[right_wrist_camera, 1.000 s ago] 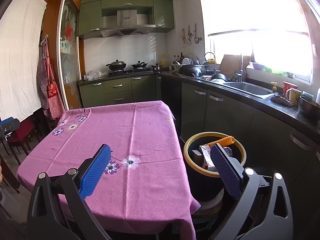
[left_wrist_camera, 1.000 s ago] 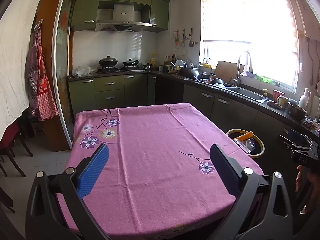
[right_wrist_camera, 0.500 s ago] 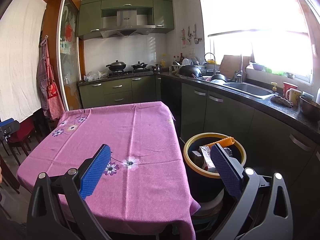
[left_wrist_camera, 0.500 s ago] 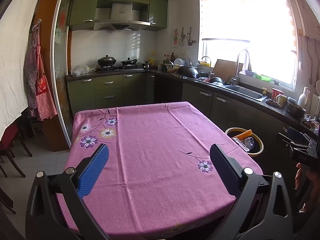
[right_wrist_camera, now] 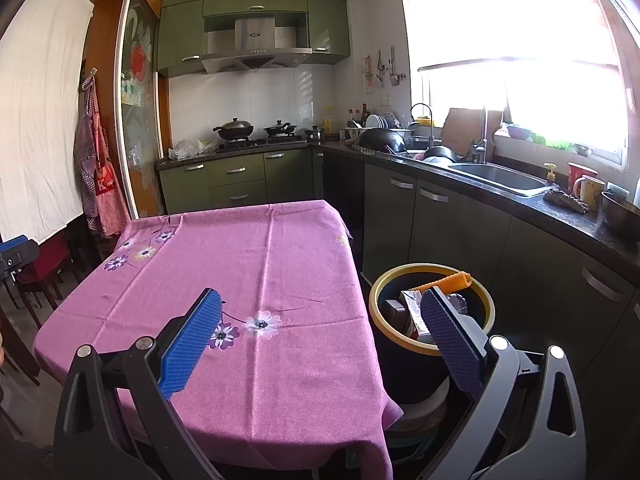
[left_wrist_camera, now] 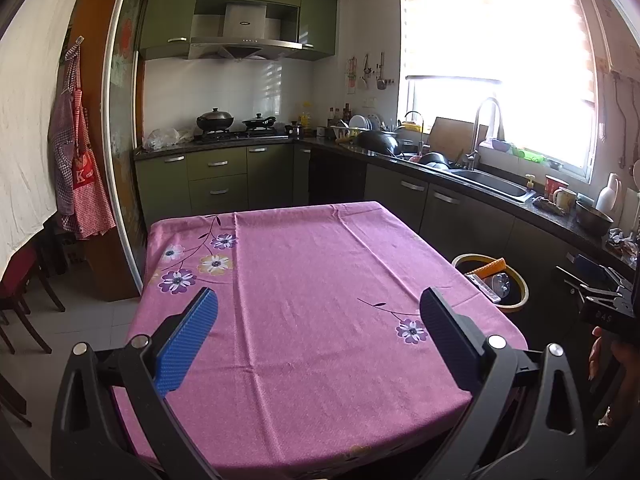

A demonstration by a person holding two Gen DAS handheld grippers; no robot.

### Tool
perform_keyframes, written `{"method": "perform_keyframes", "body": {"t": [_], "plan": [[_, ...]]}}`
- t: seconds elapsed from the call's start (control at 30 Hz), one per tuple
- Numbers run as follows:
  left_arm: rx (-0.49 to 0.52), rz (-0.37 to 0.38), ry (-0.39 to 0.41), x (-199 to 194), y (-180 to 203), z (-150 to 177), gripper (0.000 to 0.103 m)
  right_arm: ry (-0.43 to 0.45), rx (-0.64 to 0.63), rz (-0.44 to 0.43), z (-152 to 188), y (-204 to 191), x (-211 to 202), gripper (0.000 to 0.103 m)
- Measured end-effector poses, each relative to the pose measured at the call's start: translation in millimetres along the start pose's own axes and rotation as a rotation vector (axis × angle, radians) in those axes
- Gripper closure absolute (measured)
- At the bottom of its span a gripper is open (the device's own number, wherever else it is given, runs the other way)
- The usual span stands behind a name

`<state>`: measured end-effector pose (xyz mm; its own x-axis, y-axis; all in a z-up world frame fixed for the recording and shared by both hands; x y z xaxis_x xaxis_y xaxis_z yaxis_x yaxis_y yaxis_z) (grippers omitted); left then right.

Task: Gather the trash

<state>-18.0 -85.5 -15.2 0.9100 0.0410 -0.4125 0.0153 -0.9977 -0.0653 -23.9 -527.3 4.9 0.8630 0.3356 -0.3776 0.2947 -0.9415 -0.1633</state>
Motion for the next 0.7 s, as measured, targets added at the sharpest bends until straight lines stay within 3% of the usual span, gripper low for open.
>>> {"method": "perform_keyframes", "body": {"t": [0.7], "plan": [[-0.005, 0.009, -0.018, 3.3, -3.7, 3.7, 0.007, -0.005, -0.007, -0.008, -0.3, -3.5, 2.9, 0.005]]}}
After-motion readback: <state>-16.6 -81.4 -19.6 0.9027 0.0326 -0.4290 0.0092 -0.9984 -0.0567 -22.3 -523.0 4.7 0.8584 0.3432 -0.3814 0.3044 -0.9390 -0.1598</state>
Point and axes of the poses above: each gripper's, at about its wrist camera, not at the fingertips, and x roughly the way its jaws point, y to its right, z to its underside, the point moved 3 cm from there along x, roughly the way its jaws point, and after that the axes turned 14 degrees about -z, right-handed, at the moved point
